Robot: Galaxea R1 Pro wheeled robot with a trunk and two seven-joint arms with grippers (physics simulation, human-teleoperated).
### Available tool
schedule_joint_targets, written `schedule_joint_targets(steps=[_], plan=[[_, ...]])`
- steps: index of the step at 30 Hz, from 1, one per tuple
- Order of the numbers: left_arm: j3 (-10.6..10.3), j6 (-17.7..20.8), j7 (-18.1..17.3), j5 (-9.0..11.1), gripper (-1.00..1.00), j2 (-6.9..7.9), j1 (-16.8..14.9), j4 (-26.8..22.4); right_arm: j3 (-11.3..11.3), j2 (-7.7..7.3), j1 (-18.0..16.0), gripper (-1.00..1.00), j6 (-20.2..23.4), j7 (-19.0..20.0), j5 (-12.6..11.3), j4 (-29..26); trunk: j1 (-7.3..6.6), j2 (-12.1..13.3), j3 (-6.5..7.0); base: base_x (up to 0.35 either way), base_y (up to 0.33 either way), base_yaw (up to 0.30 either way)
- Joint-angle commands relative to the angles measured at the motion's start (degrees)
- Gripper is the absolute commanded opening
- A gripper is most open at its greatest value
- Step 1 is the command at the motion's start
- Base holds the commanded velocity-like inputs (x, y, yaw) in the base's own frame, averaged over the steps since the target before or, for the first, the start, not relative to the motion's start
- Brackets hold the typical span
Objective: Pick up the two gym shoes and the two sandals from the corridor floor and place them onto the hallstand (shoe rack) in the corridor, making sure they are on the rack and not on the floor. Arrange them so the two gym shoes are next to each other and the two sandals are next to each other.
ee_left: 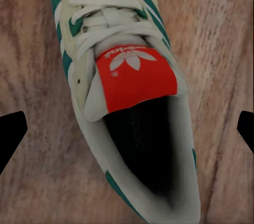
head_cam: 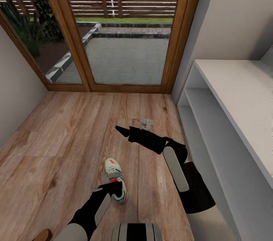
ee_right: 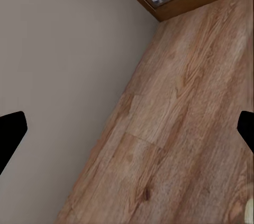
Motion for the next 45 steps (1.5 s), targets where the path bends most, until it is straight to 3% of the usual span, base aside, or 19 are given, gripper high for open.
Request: schedule_joint_targets(steps=[1,17,23,33,40,45], plan=[[-0.13,0.26,0.41,0.51,1.00,0.00,0.01,-0.11,-0.06,0.03,-0.03,1.00,0.28,0.11,-0.04,-0.01,-0.01,-0.02,-0.04,0.000,0.000,-0.196],[-0.13,0.26,0.37,0.49,1.00,0.00,0.10,-0.08,-0.06,0.03,-0.03,1.00,0.28,0.11,-0.04,0.01,-0.01,-0.02,-0.04,0.000,0.000,-0.050],[-0.13,0.26,0.37,0.47,1.00,0.00,0.11,-0.08,-0.06,0.03,-0.03,1.00,0.28,0.11,-0.04,0.06,0.14,-0.10,-1.57,0.000,0.000,-0.001],[-0.13,0.26,0.37,0.42,1.00,0.00,0.05,-0.02,-0.06,0.03,-0.03,1.00,0.28,0.11,-0.04,0.06,0.14,-0.10,-1.93,0.000,0.000,0.000],[-0.13,0.26,0.37,0.44,1.00,0.00,0.02,0.00,-0.06,0.03,-0.03,1.00,0.28,0.11,-0.04,0.05,0.32,-0.19,-3.54,0.000,0.000,0.000],[-0.13,0.26,0.37,0.42,1.00,0.00,0.02,0.00,-0.06,0.03,-0.03,1.00,0.28,0.11,-0.04,0.00,0.32,-0.19,-3.79,0.000,0.000,0.000]])
